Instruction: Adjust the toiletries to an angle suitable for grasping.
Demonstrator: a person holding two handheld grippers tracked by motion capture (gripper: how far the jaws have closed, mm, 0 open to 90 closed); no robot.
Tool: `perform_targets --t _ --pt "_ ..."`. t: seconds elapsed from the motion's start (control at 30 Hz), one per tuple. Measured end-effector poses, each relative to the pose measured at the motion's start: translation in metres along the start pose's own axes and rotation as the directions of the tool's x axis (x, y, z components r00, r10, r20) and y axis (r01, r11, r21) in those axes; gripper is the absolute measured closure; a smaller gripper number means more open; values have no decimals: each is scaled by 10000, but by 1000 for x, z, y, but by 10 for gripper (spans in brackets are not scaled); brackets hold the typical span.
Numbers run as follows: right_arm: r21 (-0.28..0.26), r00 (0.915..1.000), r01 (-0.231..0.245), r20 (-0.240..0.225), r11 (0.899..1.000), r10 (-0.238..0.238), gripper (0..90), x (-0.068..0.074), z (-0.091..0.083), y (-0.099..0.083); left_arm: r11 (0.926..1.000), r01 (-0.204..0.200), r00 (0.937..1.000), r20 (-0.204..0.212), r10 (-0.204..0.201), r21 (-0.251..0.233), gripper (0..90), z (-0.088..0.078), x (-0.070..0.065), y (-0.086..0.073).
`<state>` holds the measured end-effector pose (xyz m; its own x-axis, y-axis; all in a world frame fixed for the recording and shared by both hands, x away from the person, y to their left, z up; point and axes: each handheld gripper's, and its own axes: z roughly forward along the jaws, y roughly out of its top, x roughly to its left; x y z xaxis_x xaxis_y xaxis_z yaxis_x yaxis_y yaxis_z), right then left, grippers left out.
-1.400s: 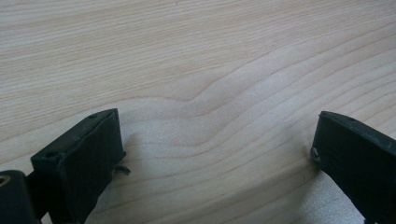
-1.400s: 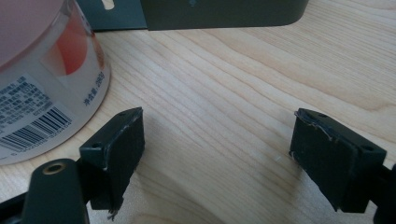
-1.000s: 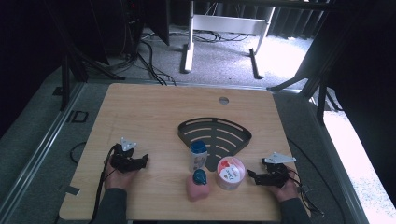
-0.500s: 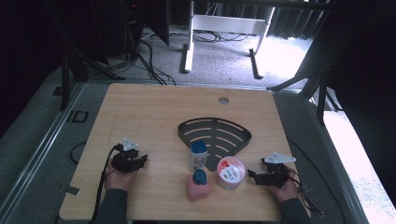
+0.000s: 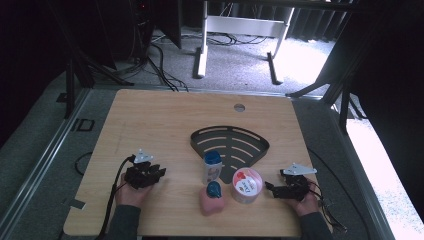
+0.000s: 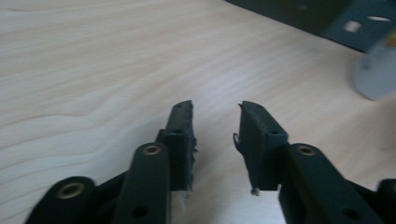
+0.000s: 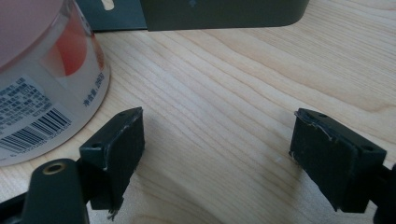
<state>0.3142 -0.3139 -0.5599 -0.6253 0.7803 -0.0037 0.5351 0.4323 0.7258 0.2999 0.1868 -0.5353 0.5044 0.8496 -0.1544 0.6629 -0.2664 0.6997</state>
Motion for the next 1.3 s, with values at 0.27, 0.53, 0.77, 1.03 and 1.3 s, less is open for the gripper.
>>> perform_targets --t 0.27,0.53,0.77,1.03,1.3 --pt "0 10000 3 1 10000 -3 174 0 0 0 9900 -1412 9898 182 1411 -4 689 -6 -24 12" --pt "-3 10000 5 9 10000 -5 174 0 0 0 9807 -1937 9795 520 1948 -255 691 -16 -39 24" --pt "-2 10000 5 10 10000 -5 174 0 0 0 9688 -2459 9658 776 2475 -299 747 -22 -54 34" --pt "-2 10000 6 9 10000 -6 174 0 0 0 9594 -2773 9500 1342 2819 -525 704 -24 -69 47" --pt "-3 10000 9 10 10000 -9 174 0 0 0 9536 -2903 9339 1936 3005 -797 621 -20 -77 57"
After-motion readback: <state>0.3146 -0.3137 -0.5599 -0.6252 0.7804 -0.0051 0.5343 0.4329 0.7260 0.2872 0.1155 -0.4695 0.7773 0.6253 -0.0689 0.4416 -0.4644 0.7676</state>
